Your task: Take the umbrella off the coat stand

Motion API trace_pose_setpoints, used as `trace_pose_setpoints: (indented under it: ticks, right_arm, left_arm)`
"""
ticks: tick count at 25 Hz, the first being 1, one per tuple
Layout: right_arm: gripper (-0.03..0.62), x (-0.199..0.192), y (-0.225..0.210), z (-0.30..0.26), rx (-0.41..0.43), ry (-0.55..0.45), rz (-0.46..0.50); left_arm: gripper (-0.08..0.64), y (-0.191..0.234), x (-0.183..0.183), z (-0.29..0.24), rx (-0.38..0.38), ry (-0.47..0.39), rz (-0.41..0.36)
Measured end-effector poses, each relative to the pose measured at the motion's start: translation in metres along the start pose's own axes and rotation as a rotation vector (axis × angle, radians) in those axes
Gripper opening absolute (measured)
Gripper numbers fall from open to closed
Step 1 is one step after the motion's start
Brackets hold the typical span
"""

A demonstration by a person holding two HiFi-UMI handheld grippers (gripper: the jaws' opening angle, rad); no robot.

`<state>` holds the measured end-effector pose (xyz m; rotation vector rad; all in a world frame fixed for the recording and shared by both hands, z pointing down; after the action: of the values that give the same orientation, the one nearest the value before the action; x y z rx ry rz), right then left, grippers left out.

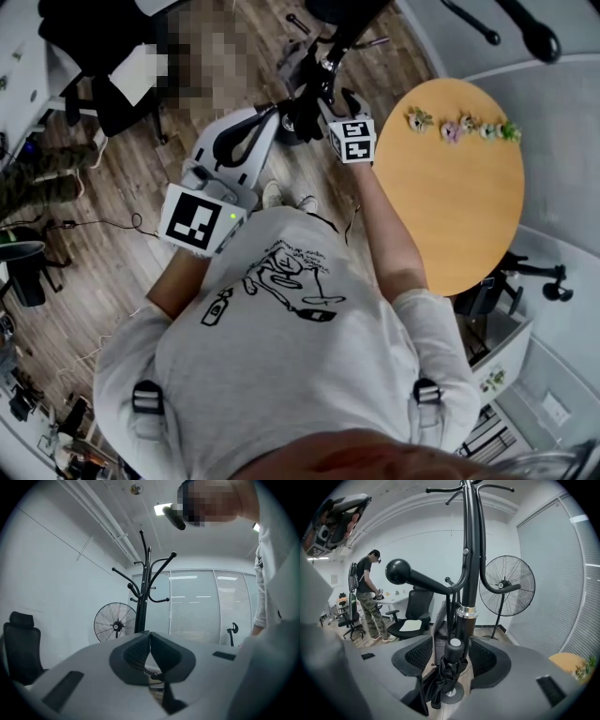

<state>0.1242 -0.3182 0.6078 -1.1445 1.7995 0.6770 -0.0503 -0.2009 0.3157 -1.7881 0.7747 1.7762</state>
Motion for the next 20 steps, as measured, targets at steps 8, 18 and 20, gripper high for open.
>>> trace_pose_setpoints:
  ticks: [8,18,20]
  right_arm:
    - [0.258,-0.013,-0.003,-0.022,0.006,0.052,0.008]
    - [0.259,-0.028,-0.004,-0.041,0.014,0.115,0.02]
    - [0.259,-0.03,-0.005,-0.045,0.012,0.124,0.022]
  left_arm:
    - [0.008,0.001,-0.003,0.002,0.005,0.006,0.0]
    - [0.009,0.004,-0.003,0.006,0.014,0.016,-0.006]
    - [0.009,0.004,-0.003,0.006,0.014,0.016,-0.005]
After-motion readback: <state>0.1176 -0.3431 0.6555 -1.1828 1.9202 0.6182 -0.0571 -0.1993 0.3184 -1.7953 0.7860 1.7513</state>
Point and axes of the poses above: the fingertips, and each gripper's own axes: z backward along the fingers, y to its left, x out of its top, the point moved 3 cm from there along z, backward along the fingers, and after that the axes turned 3 degrees about -z, right-handed, at the moved point
